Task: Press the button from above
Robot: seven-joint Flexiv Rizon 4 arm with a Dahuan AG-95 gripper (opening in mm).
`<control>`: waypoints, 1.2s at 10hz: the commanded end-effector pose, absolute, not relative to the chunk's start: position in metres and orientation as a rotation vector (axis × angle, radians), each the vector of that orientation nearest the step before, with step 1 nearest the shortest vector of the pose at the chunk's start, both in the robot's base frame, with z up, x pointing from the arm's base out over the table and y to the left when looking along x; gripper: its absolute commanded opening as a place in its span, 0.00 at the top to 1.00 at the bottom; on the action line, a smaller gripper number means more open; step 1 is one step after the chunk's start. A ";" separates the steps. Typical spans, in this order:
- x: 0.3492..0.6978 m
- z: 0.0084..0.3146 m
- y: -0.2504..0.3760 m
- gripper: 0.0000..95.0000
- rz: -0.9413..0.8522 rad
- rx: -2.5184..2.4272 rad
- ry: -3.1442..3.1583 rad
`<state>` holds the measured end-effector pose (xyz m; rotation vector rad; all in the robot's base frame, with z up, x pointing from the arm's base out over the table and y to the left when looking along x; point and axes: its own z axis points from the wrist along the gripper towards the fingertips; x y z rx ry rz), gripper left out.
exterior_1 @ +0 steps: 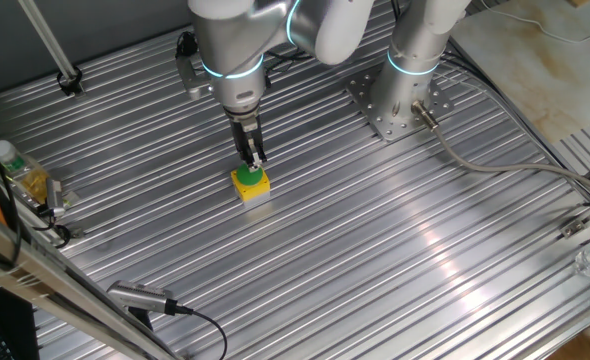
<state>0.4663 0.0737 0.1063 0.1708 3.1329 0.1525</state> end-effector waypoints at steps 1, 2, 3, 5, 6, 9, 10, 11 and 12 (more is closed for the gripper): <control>0.466 0.105 0.074 1.00 0.134 0.182 3.131; 0.466 0.105 0.075 1.00 0.138 0.193 3.130; 0.465 0.104 0.076 1.00 0.139 0.199 3.129; 0.464 0.101 0.077 1.00 0.141 0.210 3.124; 0.464 0.101 0.077 1.00 0.143 0.209 3.121; 0.463 0.101 0.078 1.00 0.148 0.198 3.127; 0.463 0.101 0.078 1.00 0.148 0.199 3.124; 0.463 0.101 0.078 1.00 0.151 0.198 3.123; 0.463 0.101 0.078 1.00 0.146 0.188 3.127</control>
